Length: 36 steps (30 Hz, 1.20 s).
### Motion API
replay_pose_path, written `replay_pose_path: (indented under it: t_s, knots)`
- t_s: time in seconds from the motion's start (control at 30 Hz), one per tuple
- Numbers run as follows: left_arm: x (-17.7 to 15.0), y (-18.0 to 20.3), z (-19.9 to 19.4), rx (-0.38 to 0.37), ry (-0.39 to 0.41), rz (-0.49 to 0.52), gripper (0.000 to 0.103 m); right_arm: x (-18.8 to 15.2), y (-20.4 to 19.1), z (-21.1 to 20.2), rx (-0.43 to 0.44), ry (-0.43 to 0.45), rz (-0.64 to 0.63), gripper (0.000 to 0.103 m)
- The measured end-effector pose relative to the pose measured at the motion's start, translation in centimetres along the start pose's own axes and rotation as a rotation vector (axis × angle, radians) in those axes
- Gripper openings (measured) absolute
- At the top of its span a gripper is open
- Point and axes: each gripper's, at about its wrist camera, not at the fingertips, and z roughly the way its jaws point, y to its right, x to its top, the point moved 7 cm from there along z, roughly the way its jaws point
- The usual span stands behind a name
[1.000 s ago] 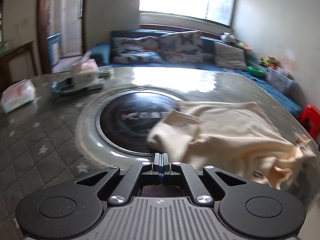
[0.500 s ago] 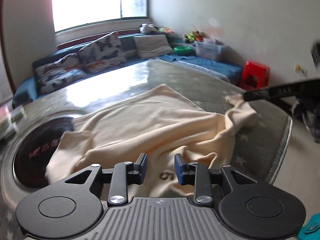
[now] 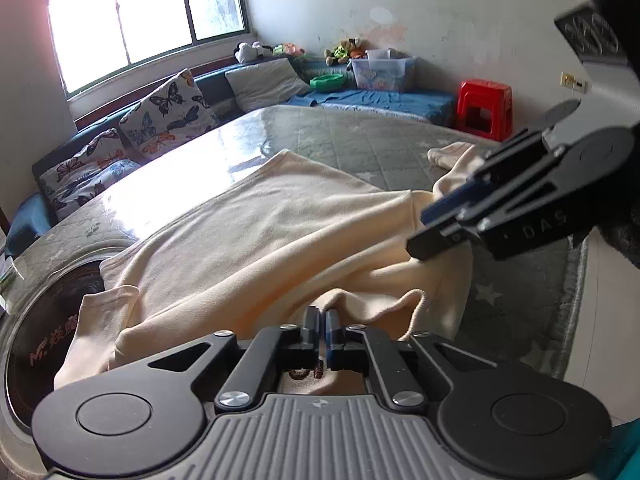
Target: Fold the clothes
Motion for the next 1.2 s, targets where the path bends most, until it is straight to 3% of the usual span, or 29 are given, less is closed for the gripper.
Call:
replay_pose_path:
  t_s: [0.23,0.33,0.47,0.63,0.73,0.93,1.0,1.2]
  knots:
    - [-0.5,1.4,-4.5,-0.067,0.048,0.045,0.002,-1.0,1.1,-2.2,-0.028,-0.032,-0.022,0.028]
    - [-1.6,2.6,-5.4,-0.086,0.031,0.087,0.002,-0.6,0.9,-3.0,-0.031,-0.019,-0.041,0.028]
    - [-2.7,3.0,-4.6,-0.108,-0.013,0.074,0.002,0.1,-0.8,-2.3,0.014,-0.010,-0.067,0.029]
    - [-2.9,2.0,-4.7,-0.158,-0.039,0.024,0.006,-0.6,-3.3,0.0,0.073,-0.066,-0.135,0.029]
    - [-2.6,-0.1,-5.4,-0.133,-0.019,-0.010,0.006,-1.6,-4.1,0.6,0.098,-0.111,-0.169,0.029]
    - [-1.0,-5.2,-2.9,0.007,-0.012,-0.179,0.006,-3.2,-5.3,0.5,0.128,-0.163,-0.233,0.029]
    - [-1.1,-6.7,-1.4,0.085,-0.030,-0.212,0.006,-3.0,-5.4,0.4,0.132,-0.167,-0.251,0.029]
    - [-2.8,-10.9,-2.0,0.209,-0.031,-0.311,0.006,-0.2,-4.7,0.1,0.118,-0.116,-0.269,0.029]
